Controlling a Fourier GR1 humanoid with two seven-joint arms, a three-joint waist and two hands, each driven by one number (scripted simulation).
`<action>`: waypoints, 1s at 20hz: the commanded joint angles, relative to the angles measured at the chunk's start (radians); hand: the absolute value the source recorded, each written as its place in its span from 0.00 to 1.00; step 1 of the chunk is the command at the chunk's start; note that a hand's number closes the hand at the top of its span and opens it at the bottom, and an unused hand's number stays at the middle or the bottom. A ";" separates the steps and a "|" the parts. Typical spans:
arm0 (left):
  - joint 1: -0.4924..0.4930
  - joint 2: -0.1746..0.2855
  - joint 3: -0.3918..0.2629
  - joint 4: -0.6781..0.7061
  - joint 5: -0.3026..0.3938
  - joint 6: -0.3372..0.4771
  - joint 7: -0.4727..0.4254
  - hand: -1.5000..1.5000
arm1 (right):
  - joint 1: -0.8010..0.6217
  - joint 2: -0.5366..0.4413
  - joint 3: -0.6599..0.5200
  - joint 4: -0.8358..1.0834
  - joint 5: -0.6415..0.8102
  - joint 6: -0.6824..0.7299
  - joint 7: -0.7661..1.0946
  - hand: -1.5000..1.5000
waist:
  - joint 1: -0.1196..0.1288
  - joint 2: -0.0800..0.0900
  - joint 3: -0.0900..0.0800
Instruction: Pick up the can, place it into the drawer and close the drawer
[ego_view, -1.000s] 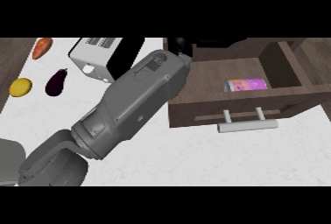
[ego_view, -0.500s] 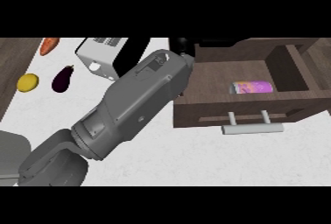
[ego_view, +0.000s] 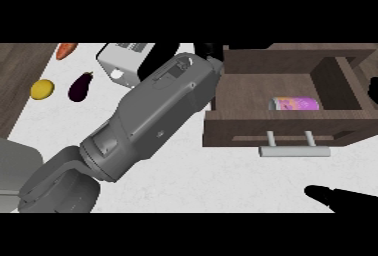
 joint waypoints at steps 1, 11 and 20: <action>-0.008 0.000 0.022 0.020 -0.025 0.010 0.019 0.00 | -0.106 -0.018 0.065 0.134 0.145 -0.074 -0.037 0.00 | 0.009 -0.005 0.000; 0.004 0.094 0.016 -0.049 -0.075 -0.004 0.106 0.00 | -0.355 -0.028 0.225 0.579 0.450 -0.244 -0.099 0.00 | 0.037 -0.004 0.000; 0.083 0.174 -0.012 -0.223 -0.130 0.076 0.201 0.00 | -0.498 -0.042 0.231 0.974 0.622 -0.424 -0.131 0.00 | 0.047 -0.010 0.000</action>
